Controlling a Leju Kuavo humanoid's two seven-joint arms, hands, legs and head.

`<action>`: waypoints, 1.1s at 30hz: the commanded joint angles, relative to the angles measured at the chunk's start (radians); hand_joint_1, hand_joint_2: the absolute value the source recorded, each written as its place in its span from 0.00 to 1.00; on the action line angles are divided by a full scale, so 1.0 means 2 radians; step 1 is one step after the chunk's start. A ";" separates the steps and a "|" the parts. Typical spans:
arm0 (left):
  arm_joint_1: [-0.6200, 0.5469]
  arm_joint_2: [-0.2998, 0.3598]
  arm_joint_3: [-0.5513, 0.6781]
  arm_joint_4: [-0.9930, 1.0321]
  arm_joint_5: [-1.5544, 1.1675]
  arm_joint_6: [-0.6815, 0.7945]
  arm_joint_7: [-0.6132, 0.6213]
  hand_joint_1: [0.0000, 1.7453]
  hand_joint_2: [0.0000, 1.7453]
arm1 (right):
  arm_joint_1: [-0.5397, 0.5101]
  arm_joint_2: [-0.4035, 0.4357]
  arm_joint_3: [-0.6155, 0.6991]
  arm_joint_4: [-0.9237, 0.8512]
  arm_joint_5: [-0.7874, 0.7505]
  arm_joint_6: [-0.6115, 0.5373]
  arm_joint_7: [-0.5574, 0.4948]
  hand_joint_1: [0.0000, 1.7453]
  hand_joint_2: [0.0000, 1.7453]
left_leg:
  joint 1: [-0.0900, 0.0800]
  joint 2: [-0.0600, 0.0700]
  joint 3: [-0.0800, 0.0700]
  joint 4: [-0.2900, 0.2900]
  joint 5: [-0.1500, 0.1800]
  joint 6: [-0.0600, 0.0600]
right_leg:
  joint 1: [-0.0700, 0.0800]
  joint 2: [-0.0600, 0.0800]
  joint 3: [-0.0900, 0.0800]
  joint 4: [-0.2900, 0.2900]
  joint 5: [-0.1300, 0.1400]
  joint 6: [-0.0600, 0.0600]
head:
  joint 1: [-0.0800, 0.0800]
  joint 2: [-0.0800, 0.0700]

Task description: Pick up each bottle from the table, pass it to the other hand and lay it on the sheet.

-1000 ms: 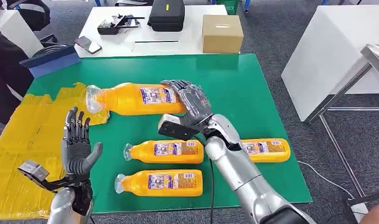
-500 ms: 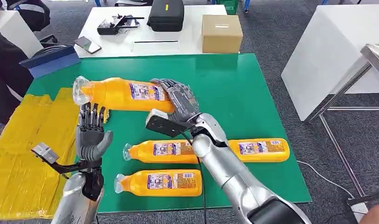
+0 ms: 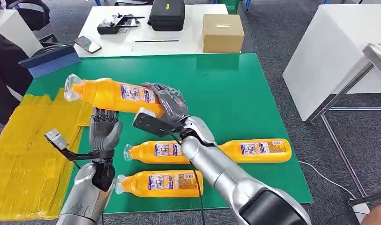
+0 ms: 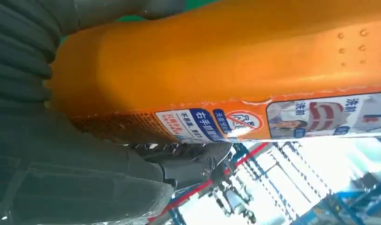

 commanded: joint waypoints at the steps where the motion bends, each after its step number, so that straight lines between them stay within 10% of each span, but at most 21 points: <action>1: -0.027 0.013 -0.008 0.047 0.023 -0.003 0.002 0.00 1.00 | -0.042 -0.001 0.113 0.061 -0.060 0.002 0.005 1.00 1.00 | 0.000 0.000 0.000 0.000 0.000 -0.001 | 0.000 -0.001 0.000 0.001 0.000 -0.001 | 0.000 0.000; 5: -0.038 0.015 0.006 0.046 0.034 0.015 0.011 0.00 1.00 | -0.023 -0.001 0.235 0.039 -0.118 -0.003 0.045 1.00 1.00 | 0.000 0.001 0.001 0.000 0.000 -0.001 | 0.000 0.000 0.000 0.000 0.000 -0.001 | 0.000 0.000; 21: -0.015 0.016 0.023 0.010 0.042 0.026 0.017 0.00 1.00 | -0.021 -0.001 0.337 0.009 -0.168 0.017 0.073 1.00 1.00 | 0.000 0.000 0.000 0.000 0.000 -0.001 | 0.000 -0.001 -0.001 0.001 0.000 -0.001 | 0.000 0.000; 22: -0.010 0.017 0.025 0.003 0.044 0.024 0.016 0.24 1.00 | -0.020 -0.001 0.341 0.008 -0.171 0.018 0.074 1.00 1.00 | 0.000 0.000 0.000 0.000 0.000 -0.001 | 0.000 0.000 -0.001 0.000 0.000 0.000 | 0.000 0.000; 23: -0.004 0.017 0.028 -0.005 0.048 0.018 0.015 1.00 1.00 | -0.021 -0.001 0.345 0.009 -0.178 0.018 0.073 1.00 1.00 | 0.000 0.001 0.000 0.000 0.000 -0.001 | 0.000 0.000 -0.001 0.000 0.000 -0.001 | 0.000 0.000; 33: 0.014 0.018 0.035 -0.028 0.050 0.014 0.016 1.00 1.00 | -0.022 -0.001 0.355 0.009 -0.188 0.021 0.073 1.00 1.00 | 0.000 0.000 0.000 0.000 0.000 -0.001 | 0.000 0.000 -0.002 0.000 0.000 0.000 | 0.000 0.000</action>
